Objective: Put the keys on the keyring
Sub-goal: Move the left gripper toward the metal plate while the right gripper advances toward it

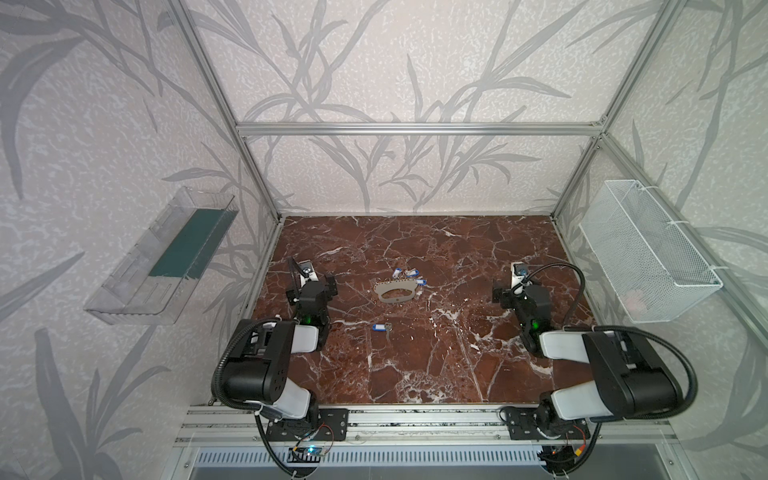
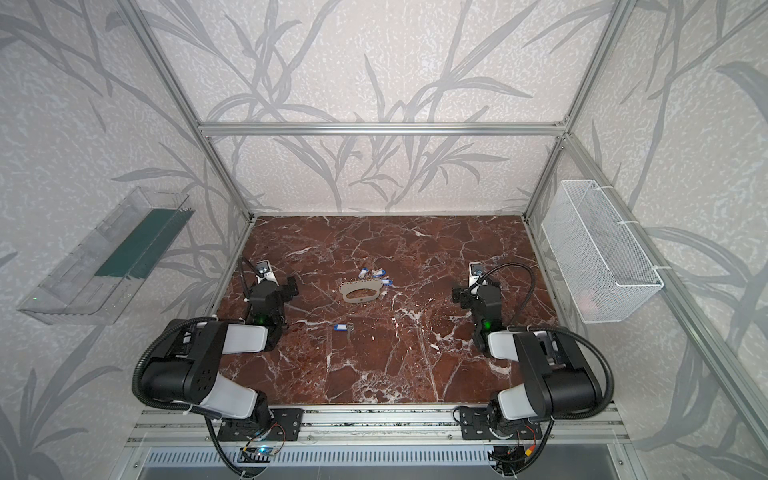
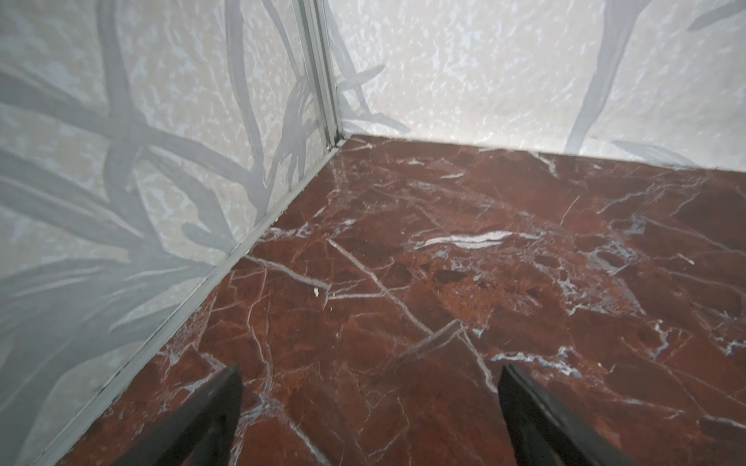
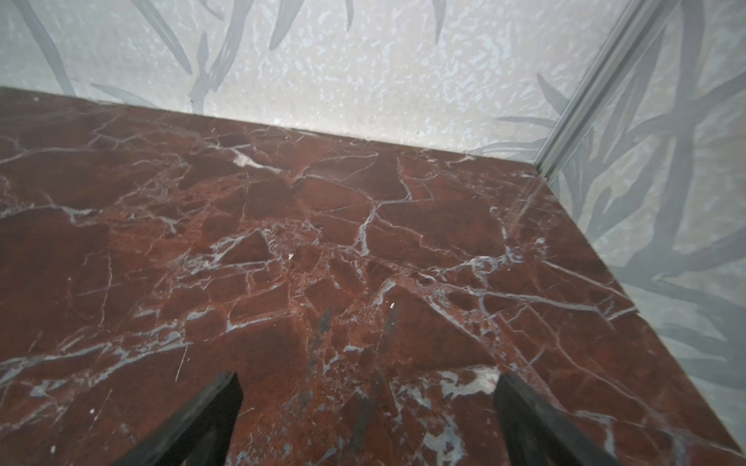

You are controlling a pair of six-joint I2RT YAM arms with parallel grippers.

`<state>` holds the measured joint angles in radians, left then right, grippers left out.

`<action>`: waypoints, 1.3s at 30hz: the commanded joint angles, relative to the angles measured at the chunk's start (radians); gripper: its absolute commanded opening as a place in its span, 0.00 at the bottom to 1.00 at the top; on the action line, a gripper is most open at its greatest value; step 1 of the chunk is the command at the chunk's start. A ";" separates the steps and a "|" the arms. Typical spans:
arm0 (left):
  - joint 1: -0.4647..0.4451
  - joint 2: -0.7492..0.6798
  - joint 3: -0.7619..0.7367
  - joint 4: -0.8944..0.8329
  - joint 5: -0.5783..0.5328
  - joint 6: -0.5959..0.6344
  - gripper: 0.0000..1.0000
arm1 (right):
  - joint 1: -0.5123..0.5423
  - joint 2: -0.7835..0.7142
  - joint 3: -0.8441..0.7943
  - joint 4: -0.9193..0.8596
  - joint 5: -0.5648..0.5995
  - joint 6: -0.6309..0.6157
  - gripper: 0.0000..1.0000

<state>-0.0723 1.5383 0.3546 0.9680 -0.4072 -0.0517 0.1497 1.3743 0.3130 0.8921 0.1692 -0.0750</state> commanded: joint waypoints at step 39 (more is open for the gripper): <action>-0.175 -0.604 0.279 -1.343 0.311 -0.697 0.87 | 0.275 -0.262 0.275 -0.630 -0.332 0.486 0.99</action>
<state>-0.2249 0.9489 0.6575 -0.3305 -0.1383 -0.6750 0.3859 1.0962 0.5610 0.3408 -0.2039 0.4629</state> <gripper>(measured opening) 0.873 0.991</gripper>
